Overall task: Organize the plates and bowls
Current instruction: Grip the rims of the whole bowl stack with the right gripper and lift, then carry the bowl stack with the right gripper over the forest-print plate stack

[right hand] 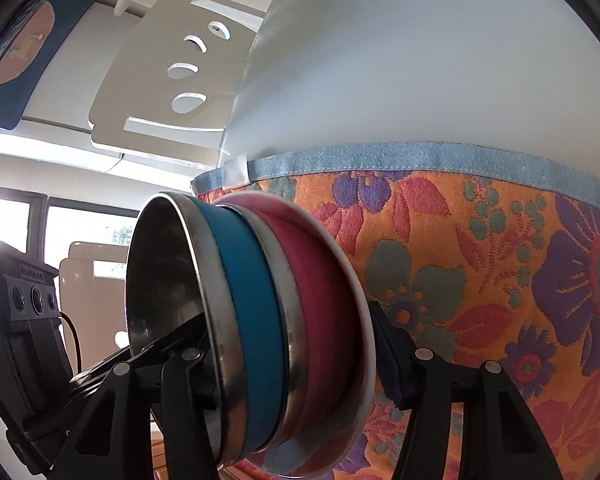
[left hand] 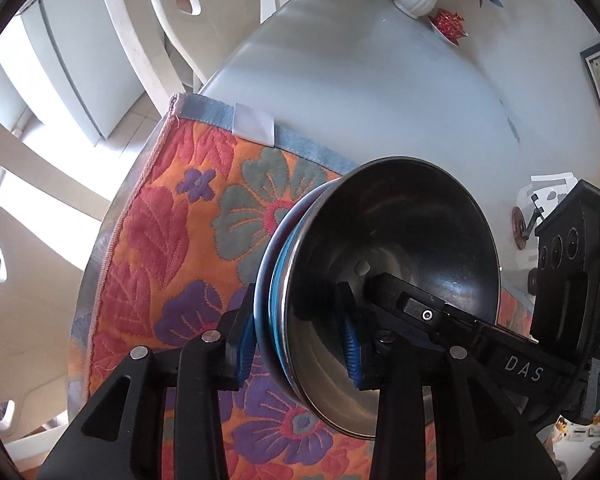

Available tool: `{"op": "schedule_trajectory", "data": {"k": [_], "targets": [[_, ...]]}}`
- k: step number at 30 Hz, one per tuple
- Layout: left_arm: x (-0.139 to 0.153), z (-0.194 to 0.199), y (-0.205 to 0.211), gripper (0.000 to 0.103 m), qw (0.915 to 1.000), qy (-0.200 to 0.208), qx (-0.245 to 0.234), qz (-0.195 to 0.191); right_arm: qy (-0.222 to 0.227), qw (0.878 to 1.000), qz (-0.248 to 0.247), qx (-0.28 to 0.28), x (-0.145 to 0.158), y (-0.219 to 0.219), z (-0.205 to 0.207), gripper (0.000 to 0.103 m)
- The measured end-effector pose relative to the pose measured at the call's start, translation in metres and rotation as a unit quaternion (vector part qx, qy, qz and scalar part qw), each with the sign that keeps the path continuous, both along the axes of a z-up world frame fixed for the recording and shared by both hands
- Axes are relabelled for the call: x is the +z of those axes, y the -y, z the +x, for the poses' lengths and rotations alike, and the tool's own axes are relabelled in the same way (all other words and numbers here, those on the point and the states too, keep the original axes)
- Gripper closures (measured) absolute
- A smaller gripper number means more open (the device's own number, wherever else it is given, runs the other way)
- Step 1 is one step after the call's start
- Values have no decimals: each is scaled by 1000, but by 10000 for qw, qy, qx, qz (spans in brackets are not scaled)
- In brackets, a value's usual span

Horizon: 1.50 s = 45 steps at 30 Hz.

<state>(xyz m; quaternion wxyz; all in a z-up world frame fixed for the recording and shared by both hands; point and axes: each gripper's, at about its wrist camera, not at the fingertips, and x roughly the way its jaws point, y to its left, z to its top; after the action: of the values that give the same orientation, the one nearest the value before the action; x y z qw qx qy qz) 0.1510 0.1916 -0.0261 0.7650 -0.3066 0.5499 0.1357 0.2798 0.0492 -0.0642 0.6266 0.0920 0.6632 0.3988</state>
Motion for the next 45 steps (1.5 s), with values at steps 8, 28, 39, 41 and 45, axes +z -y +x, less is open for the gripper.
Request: {"op": "schedule_trajectory", "data": {"k": [8,28,39,41,45], "targets": [[15,-10,6,70,9999,74,54,62,82,10000,29,1,16,9,-4,47],[85,-86,27,70,9964,189,747,357,-123,9991,306,283,79,27,-56,47],[124,-164,37,70,9870,431,1442,554,23,9936,669,912,129,27,-116,47],[126,-176,36,70,9865,450,1472,551,81,9926,683,1004,135,26,-129,47],[123,-199,34,70,9886,405,1361,503,89,9925,658,1028,139,29,-154,47]]}}
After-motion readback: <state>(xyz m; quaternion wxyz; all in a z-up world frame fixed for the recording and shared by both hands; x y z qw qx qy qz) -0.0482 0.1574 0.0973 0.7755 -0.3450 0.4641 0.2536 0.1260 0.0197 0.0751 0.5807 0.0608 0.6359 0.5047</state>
